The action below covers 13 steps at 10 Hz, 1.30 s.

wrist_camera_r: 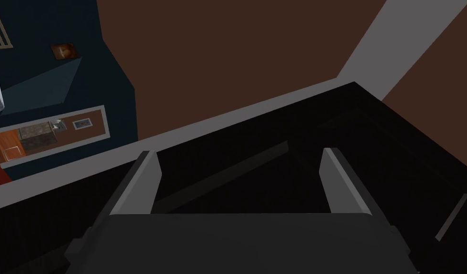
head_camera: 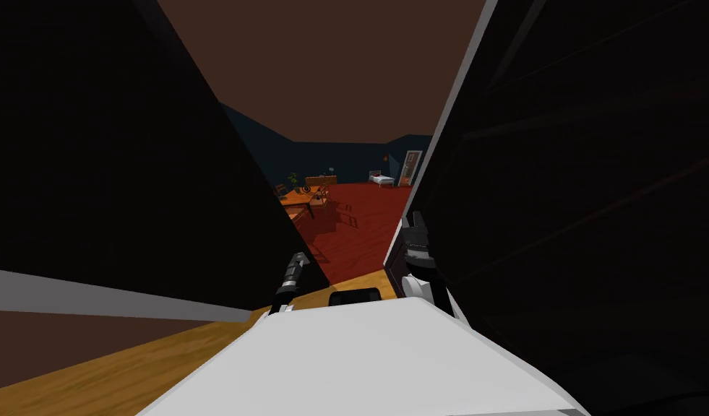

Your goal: Pull the door open

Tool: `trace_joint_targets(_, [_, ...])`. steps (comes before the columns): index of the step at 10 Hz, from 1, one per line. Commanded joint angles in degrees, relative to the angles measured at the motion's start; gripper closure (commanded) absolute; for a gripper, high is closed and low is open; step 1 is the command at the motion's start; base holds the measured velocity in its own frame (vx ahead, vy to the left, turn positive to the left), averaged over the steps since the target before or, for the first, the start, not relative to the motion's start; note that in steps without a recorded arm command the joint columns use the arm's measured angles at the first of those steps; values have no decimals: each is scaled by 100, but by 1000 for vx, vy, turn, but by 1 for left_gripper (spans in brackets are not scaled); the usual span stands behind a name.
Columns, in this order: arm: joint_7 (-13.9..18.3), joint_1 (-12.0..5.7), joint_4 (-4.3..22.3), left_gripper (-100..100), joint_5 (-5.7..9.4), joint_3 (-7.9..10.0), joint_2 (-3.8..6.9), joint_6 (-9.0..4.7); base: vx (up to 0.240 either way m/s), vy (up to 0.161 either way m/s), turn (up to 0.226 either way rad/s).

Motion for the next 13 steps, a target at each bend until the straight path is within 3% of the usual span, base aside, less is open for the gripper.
trace_joint_targets(1, [0,0,0,-100,0,0,0,0,51,1,-7])
trace_joint_targets(2, [0,0,0,100,0,0,0,0,-11,-2,16])
trace_joint_targets(7, [0,0,0,100,0,0,0,0,-7,0,-4])
trace_joint_targets(13, [417,367,-65,100,-175,-316,326,-411,-195,46,-127])
